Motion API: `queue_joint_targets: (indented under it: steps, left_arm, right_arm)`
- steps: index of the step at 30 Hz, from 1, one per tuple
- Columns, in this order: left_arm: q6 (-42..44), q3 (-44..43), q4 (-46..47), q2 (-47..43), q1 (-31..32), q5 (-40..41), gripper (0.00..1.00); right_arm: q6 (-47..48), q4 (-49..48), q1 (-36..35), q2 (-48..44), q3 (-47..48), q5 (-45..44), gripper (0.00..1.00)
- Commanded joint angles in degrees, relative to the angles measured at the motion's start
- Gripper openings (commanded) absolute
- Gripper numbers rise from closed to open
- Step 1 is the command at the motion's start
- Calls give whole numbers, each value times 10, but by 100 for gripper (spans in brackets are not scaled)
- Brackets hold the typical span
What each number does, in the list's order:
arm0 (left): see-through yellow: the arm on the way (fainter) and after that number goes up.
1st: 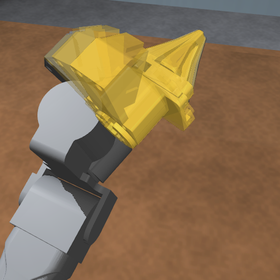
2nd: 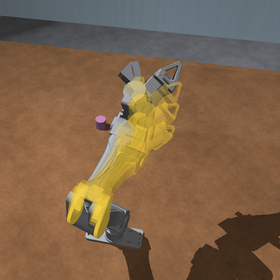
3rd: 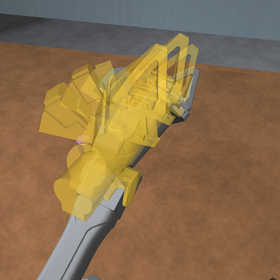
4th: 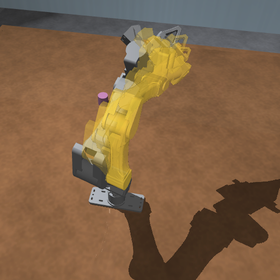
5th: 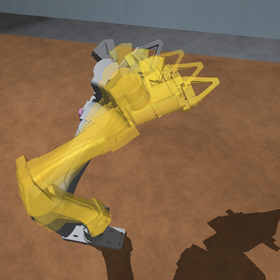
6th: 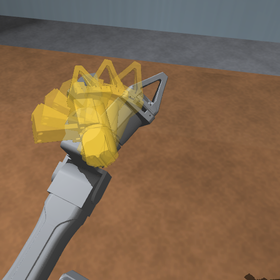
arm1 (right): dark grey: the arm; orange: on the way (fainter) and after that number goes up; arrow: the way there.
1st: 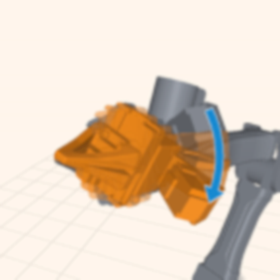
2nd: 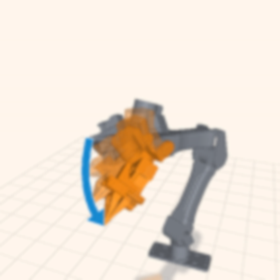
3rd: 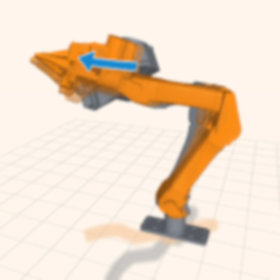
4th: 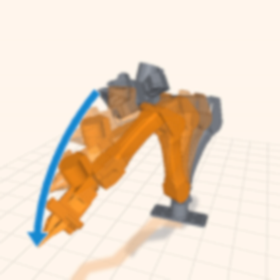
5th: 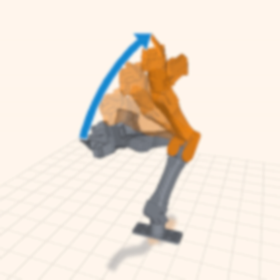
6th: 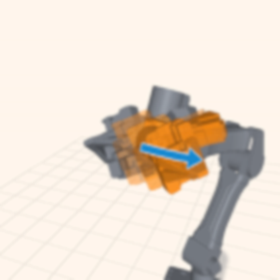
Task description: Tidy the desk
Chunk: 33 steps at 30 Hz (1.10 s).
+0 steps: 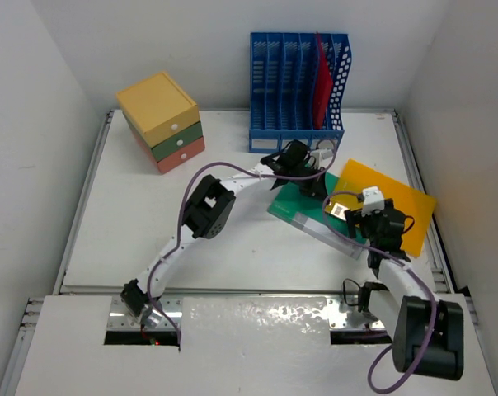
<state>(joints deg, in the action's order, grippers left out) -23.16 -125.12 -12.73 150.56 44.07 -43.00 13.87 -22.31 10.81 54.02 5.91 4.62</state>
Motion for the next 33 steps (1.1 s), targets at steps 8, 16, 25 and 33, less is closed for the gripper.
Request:
queue_joint_targets:
  steps: [8,16,25,33]
  left_arm:
    - [57,15,-5,-77,-46,-6,0]
    - [61,10,-16,-89,-53,-11,0]
    - [72,13,-33,-103,-53,-9,0]
    - [83,13,-43,-106,-53,-8,0]
  right_arm:
    - [244,-110,-122,66,-1,48,90]
    - [350,-177,-186,137,-8,-8,91]
    - [462,-349,-248,310,5,-183,90]
    - [451,-465,-250,412,7,-270,62]
